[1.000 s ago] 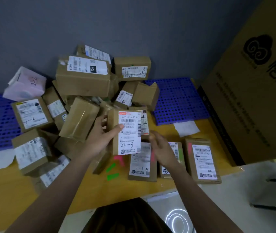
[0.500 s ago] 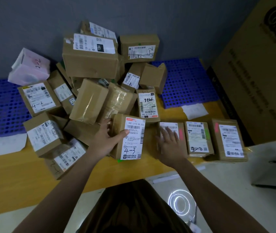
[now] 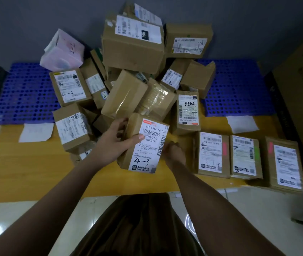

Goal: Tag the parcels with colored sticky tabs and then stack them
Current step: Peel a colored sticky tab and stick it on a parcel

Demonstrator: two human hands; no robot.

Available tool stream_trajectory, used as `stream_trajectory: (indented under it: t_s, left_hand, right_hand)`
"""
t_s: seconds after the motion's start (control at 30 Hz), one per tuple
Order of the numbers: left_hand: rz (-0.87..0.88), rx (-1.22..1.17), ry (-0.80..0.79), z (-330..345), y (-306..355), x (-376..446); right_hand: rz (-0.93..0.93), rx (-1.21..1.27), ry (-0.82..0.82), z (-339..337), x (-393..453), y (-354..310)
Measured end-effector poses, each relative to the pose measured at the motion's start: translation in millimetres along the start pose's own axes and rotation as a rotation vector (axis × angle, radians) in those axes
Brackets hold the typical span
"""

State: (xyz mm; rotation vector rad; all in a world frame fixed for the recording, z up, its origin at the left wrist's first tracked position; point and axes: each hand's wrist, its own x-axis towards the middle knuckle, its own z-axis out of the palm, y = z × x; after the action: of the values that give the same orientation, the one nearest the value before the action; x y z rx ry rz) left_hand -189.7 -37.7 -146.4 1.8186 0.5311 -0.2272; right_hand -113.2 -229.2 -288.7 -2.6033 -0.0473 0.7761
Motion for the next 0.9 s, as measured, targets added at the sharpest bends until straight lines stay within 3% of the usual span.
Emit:
stream_trajectory:
  t_s: [0.43,0.6,0.73,0.9]
  left_hand:
    - [-0.013,-0.050,-0.019,-7.2,-4.5,7.6]
    - [-0.005,-0.051,-0.075,20.3,10.0,9.0]
    - [-0.047,-0.003,-0.253,69.2,7.8,17.9]
    - [-0.201,0.201,-0.287,123.9,-10.7,39.0]
  right_hand:
    - [0.059,0.192,0.055,-13.7,0.9,6.6]
    - [-0.177,0.315,0.337,-62.9,-32.4,5.2]
    - [-0.186,0.462,0.602,-110.3,-55.5,29.2]
    - [-0.085,0.499,0.550,-121.9,-56.4,58.6]
